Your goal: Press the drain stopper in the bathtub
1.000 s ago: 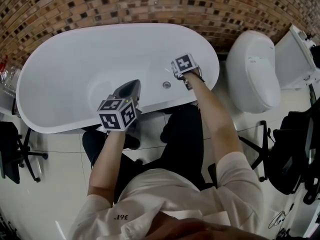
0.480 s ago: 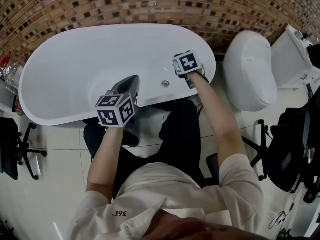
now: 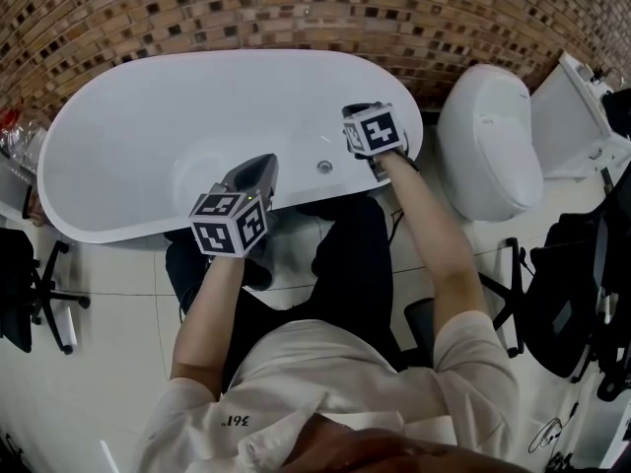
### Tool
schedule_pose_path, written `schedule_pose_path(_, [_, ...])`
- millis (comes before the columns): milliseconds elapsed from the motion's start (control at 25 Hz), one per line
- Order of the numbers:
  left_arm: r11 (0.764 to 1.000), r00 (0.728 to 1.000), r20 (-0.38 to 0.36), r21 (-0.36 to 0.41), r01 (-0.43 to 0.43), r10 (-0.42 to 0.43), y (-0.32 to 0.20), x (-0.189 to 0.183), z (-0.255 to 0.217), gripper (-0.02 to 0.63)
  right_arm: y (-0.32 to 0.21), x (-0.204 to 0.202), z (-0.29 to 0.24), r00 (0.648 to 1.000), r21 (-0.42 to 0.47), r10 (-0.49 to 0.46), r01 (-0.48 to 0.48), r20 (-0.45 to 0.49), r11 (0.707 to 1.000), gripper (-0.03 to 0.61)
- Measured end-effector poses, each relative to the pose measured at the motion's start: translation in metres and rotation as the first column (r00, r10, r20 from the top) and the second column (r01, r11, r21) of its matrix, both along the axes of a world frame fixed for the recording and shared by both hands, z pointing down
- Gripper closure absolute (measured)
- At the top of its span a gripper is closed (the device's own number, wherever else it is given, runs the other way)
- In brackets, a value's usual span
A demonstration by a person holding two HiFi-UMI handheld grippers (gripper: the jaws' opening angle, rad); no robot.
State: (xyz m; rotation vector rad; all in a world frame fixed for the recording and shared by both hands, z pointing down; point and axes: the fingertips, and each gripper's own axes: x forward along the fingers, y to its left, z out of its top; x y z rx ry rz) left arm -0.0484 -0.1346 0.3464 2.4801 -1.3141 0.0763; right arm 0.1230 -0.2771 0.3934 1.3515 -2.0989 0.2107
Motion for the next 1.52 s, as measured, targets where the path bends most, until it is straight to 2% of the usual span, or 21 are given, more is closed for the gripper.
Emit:
schedule_pose_path(560, [0.999,1.0,-0.023,0.036,0.002,-0.001,0.01,-0.007,-0.014,0.607,0.029,-0.018,-0.04,0.999,0.093,-0.041,0.038,0.036,0.995,0.569])
schedule_pose_path(920, [0.998,1.0,-0.023,0.061,-0.006,0.007,0.016,-0.006,-0.021,0.607,0.053,-0.033,-0.074,0.993,0.181,-0.091,0.077,0.071,0.981,0.569])
schedule_pose_path(1520, [0.998,1.0,-0.012,0.063,-0.012,0.013,0.02,-0.003,-0.019,0.607,0.074,-0.027,-0.083,0.989,0.218,-0.078,0.05,0.124,0.975,0.569])
